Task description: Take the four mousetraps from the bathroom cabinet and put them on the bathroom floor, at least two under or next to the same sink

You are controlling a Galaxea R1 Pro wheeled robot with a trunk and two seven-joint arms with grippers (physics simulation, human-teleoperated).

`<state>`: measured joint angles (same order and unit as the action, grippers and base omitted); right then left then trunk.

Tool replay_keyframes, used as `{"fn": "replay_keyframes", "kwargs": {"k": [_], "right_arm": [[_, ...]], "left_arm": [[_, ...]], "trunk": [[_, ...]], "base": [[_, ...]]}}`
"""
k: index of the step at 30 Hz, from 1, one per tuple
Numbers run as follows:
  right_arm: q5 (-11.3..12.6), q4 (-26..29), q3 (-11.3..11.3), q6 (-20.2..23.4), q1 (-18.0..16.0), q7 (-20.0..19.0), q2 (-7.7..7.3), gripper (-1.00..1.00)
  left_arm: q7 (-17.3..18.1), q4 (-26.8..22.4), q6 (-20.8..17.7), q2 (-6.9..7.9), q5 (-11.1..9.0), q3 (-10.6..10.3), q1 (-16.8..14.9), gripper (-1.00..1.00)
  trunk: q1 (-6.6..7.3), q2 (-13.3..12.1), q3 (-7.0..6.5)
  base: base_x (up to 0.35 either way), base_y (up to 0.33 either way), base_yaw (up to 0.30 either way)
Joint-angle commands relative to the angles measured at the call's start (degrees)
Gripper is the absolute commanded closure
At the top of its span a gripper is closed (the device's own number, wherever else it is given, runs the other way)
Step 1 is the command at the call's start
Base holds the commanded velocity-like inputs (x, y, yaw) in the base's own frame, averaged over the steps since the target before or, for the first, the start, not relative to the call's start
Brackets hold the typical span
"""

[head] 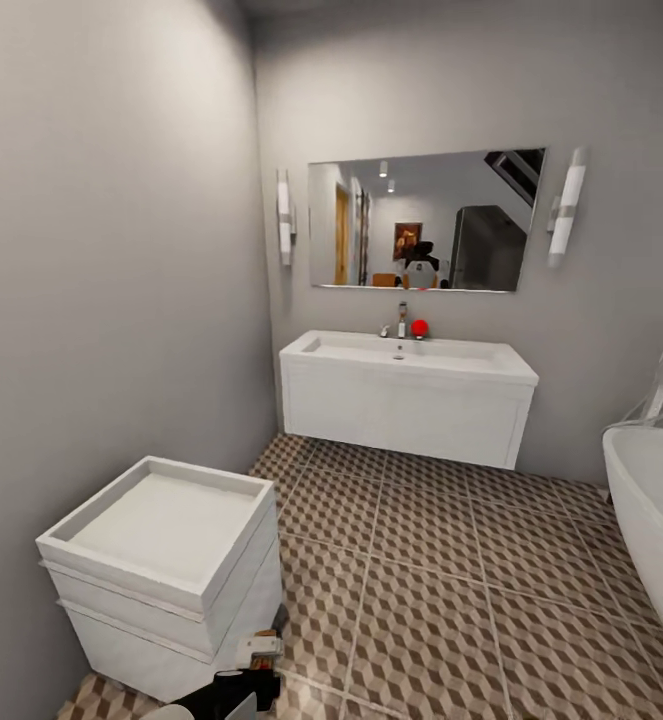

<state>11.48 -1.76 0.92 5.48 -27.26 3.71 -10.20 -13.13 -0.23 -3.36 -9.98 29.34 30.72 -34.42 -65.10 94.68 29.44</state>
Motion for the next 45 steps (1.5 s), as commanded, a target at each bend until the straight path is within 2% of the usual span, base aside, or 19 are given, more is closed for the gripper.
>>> {"fn": "replay_keyframes", "kwargs": {"k": [1, 31, 45], "right_arm": [[0.6, -0.1, 0.1, 0.1, -0.1, 0.0, 0.0, 1.0], [0.7, -0.1, 0.1, 0.1, -0.1, -0.2, -0.08, 1.0], [0.6, -0.1, 0.1, 0.1, -0.1, 0.0, -0.06, 1.0]], "left_arm": [[-0.2, 0.0, -0.2, -0.02, 0.6, 0.4, 0.0, 1.0], [-0.3, 0.0, -0.3, -0.02, 0.6, 0.4, 0.0, 1.0], [-0.2, 0.0, -1.2, -0.02, 0.6, 0.3, 0.0, 1.0]], "trunk": [[0.0, 0.0, 0.03], [0.0, 0.0, -0.75], [0.0, 0.0, -0.83]], "base": [[0.0, 0.0, -0.239], [0.006, 0.0, -0.239], [0.292, 0.0, -0.066]]}}
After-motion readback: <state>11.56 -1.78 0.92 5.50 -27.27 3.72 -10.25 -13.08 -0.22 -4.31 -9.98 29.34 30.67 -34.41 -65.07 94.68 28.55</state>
